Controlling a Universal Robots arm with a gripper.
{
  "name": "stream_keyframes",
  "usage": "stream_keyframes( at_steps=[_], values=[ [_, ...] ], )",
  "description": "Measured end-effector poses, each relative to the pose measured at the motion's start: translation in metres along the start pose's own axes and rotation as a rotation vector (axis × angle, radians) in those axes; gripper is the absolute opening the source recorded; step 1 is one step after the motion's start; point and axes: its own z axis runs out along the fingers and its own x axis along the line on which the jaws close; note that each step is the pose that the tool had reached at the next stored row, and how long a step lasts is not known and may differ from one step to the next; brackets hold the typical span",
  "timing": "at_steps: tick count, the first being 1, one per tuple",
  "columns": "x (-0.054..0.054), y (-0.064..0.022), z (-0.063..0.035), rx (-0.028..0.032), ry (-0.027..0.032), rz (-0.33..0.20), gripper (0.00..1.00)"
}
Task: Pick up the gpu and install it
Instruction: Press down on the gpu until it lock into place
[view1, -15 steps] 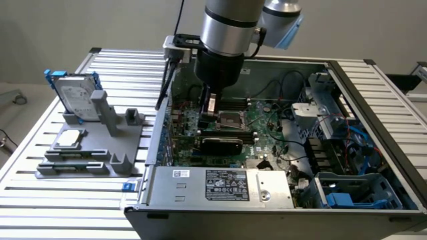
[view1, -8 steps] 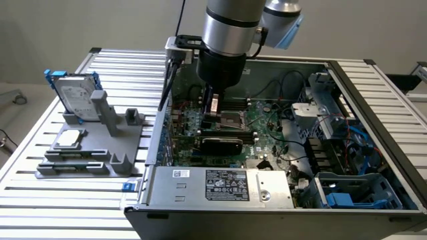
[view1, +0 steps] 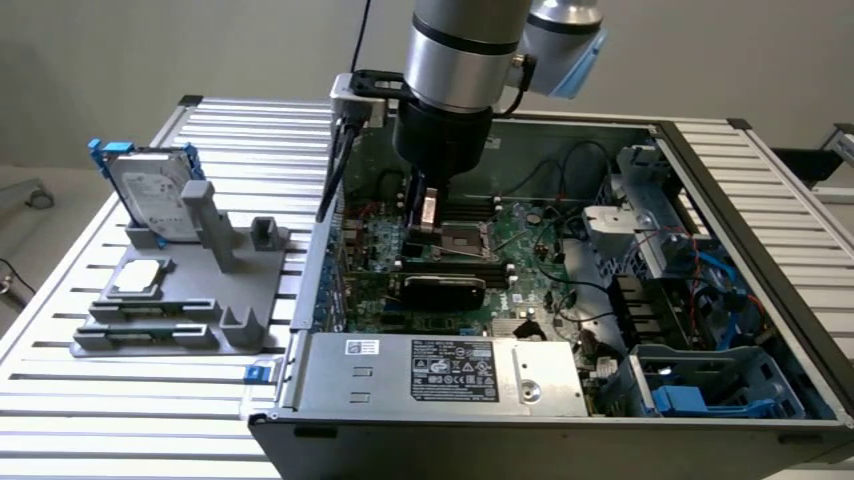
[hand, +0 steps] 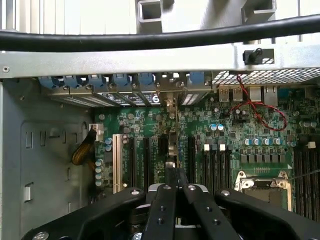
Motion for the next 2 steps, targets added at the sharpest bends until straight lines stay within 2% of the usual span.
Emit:
stream_keyframes(
  at_steps=[2],
  values=[
    [0.0000,0.0000,0.0000,0.0000,0.0000,0.000,0.11]
  ],
)
